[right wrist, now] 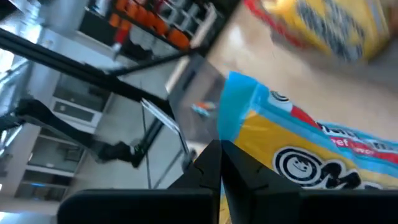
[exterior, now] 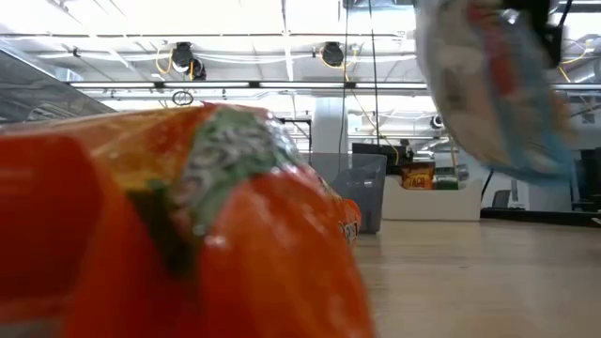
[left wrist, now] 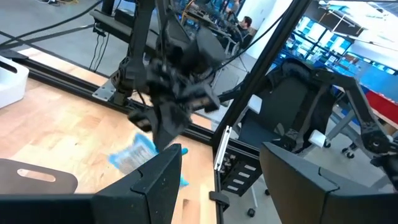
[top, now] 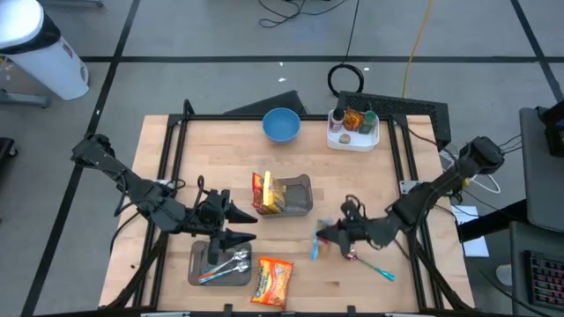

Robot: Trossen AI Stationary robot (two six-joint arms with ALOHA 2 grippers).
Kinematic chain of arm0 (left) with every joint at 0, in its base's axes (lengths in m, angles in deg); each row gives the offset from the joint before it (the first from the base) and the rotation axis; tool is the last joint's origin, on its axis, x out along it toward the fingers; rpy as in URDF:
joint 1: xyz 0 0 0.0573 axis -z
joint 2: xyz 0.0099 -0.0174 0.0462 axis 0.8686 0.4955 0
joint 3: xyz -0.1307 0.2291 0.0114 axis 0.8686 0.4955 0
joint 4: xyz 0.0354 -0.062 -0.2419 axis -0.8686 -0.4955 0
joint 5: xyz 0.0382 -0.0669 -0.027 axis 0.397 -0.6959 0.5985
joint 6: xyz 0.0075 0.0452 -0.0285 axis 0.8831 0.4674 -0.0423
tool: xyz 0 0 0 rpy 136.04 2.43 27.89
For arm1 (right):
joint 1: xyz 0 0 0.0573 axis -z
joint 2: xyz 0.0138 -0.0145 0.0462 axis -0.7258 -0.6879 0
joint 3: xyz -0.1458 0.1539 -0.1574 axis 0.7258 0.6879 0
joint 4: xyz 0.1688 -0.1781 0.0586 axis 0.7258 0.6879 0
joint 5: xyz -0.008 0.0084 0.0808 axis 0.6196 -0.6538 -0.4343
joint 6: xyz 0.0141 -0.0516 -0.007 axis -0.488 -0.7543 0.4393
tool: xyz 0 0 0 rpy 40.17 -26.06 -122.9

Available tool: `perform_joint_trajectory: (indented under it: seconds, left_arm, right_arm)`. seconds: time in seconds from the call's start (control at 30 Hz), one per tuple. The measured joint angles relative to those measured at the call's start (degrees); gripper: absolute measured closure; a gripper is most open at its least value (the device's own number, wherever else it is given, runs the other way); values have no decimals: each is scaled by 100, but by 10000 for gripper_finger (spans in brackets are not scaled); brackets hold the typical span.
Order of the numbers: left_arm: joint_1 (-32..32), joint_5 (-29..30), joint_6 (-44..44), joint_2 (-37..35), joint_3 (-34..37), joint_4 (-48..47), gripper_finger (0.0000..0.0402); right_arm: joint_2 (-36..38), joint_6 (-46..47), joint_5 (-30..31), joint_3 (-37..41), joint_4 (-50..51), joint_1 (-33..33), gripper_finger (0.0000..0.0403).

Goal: Pick & Place Food Item
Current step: Put the blue noodle pack into the top black bin

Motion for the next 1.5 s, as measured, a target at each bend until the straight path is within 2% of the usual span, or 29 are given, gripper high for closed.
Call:
perform_joint_trajectory:
  seconds: [0.1, 0.37, 0.6, 0.7, 0.8, 1.0, 1.17, 1.37, 1.5]
  left_arm:
    - [-5, 0, -11, 0, 0, 1, 179]
    - [-287, -355, 320, 139, 0, 36, 179]
    - [-1135, -1310, 354, 653, -110, 165, 179]
    - [-1523, -1754, 574, 1075, -567, 36, 179]
    - [-1831, -2107, 939, 1639, -1356, -579, 179]
    - [-2139, -2402, 1496, 2726, -3019, -1611, 178]
    - [-2217, -2682, 1546, 3010, -3749, -2115, 178]
    - [-2246, -2665, 1544, 2884, -3825, -2616, 178]
    - [-2297, -2667, 1447, 2813, -3829, -3102, 178]
  right_arm:
    - [281, -444, -93, -27, -34, 259, 403]
    - [1045, -1207, -1093, -35, -12, 871, 403]
    - [1486, -1354, -2307, -37, 8, 1304, 403]
    - [1556, -1347, -2891, -37, 6, 1427, 403]
    - [1606, -1342, -3444, -37, 11, 1525, 403]
    - [1812, -1366, -4223, -37, 7, 1580, 403]
    - [2058, -1482, -4098, -40, 450, 1683, 403]
    - [2098, -1758, -4016, -29, 1159, 1746, 403]
    - [1989, -2169, -3355, 81, 928, 1753, 403]
